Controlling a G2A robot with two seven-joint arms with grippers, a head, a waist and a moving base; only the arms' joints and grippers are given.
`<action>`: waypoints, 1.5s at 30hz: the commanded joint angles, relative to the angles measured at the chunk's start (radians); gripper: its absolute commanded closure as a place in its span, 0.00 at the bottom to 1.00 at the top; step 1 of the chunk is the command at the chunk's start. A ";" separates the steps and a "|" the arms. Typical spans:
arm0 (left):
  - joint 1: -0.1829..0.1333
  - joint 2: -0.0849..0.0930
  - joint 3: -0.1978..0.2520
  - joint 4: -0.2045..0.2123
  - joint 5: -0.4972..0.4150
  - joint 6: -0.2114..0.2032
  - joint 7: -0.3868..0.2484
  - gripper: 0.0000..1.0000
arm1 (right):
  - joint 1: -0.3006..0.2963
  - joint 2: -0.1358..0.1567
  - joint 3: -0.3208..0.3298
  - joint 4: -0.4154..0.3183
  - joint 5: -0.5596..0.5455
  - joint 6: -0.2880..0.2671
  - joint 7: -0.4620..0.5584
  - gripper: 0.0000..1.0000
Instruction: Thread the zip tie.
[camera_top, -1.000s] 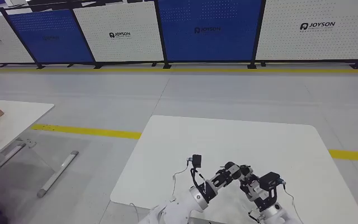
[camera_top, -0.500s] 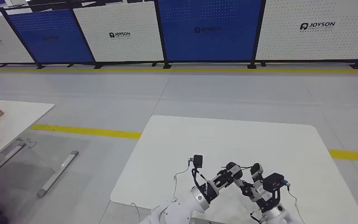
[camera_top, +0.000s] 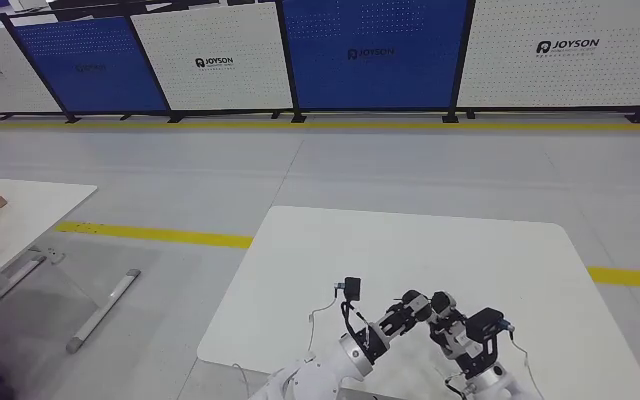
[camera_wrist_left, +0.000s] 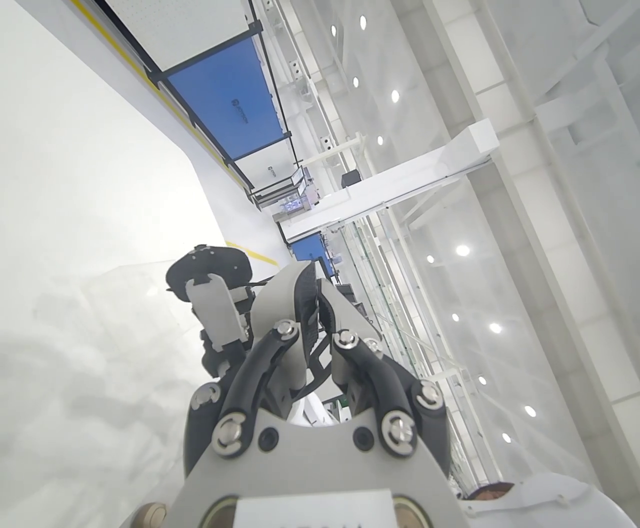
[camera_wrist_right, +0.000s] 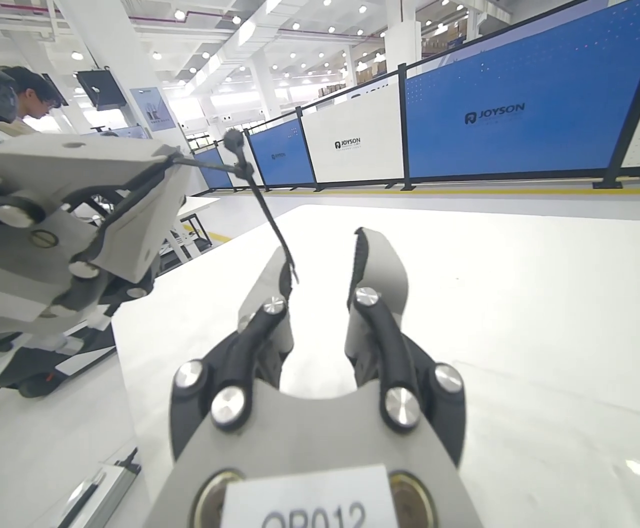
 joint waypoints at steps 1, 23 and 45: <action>-0.001 0.000 0.000 0.001 0.001 0.002 0.000 1.00 | 0.001 -0.001 -0.001 0.002 -0.002 0.000 0.000 1.00; 0.033 0.005 0.001 -0.051 0.045 -0.034 0.006 1.00 | 0.017 0.004 -0.024 0.021 -0.014 0.000 0.003 1.00; 0.045 0.013 -0.086 0.034 -0.067 -0.039 0.023 1.00 | -0.216 0.066 0.245 -0.148 0.211 0.000 -0.277 0.00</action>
